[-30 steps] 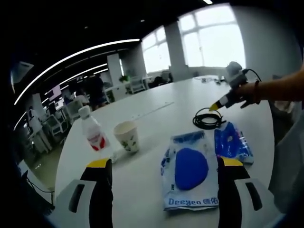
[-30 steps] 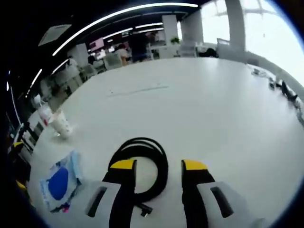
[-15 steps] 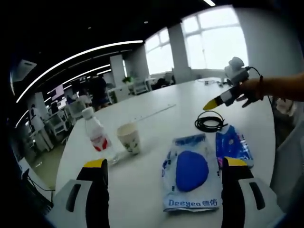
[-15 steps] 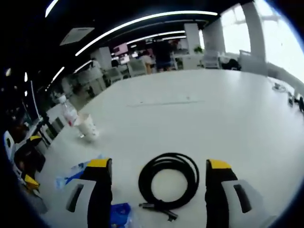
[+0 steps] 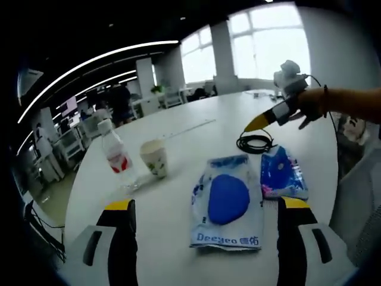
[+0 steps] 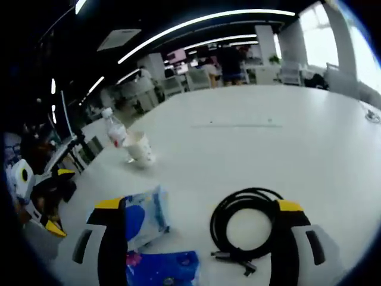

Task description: Arrange the tabletop items into an orderly group along one side of the table until the central work area is clear of visible clutter.

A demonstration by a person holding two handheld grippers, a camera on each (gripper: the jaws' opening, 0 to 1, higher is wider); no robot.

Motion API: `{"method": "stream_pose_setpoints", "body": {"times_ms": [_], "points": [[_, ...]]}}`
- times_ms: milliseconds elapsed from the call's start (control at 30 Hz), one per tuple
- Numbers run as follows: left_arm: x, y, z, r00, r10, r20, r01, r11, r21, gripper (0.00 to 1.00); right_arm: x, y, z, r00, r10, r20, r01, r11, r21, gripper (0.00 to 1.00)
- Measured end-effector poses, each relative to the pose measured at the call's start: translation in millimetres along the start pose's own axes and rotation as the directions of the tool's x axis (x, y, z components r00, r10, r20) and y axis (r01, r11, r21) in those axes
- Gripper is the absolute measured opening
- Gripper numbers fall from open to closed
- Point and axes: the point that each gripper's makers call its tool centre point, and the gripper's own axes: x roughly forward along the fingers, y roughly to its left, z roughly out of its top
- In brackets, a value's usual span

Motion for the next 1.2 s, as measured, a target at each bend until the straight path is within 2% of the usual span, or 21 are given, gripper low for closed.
{"method": "stream_pose_setpoints", "body": {"times_ms": [100,300,367,433,533,800,900,967,1067,1200], "points": [[-1.3,-3.2,-5.6,1.0,0.002,-0.016,-0.002,0.999,-0.038,0.96,1.3,10.5,-1.6,0.999,0.035,-0.004,-0.035,0.999,-0.008,1.0],[-3.3,-4.9,-16.7,0.999,0.022,-0.037,-0.026,0.995,-0.101,0.92,4.5,31.5,-5.5,0.994,0.107,-0.012,-0.108,0.991,-0.075,0.98],[-4.9,-4.0,-21.8,0.998,0.037,-0.056,-0.044,0.99,-0.132,0.91,5.6,39.6,-8.0,0.989,0.148,-0.021,-0.15,0.984,-0.1,0.95],[-5.5,-4.6,-25.5,0.997,0.039,-0.065,-0.048,0.987,-0.152,0.89,7.9,41.0,-10.9,0.987,0.157,-0.03,-0.16,0.978,-0.131,0.93],[-8.5,-0.7,-37.4,0.991,0.08,-0.112,-0.101,0.976,-0.191,0.86,11.3,44.0,-18.1,0.982,0.18,-0.064,-0.187,0.971,-0.147,0.85],[-7.4,-13.6,-49.8,0.987,0.059,-0.151,-0.094,0.966,-0.239,0.81,20.6,49.1,-34.4,0.968,0.224,-0.116,-0.239,0.963,-0.126,0.68],[-6.2,-18.0,-57.0,0.981,0.07,-0.178,-0.114,0.961,-0.252,0.75,25.1,48.8,-40.6,0.963,0.232,-0.136,-0.247,0.963,-0.11,0.62],[-6.7,-22.8,-66.9,0.972,0.064,-0.227,-0.128,0.952,-0.278,0.71,26.8,48.5,-43.2,0.962,0.232,-0.146,-0.248,0.963,-0.107,0.58],[-6.1,-27.5,-68.7,0.972,0.061,-0.227,-0.128,0.947,-0.293,0.65,28.4,50.7,-44.7,0.961,0.236,-0.147,-0.254,0.959,-0.121,0.55],[-6.0,-35.8,-74.3,0.967,0.044,-0.25,-0.121,0.945,-0.305,0.51,31.9,50.5,-50.0,0.959,0.228,-0.167,-0.254,0.954,-0.161,0.49]]}}
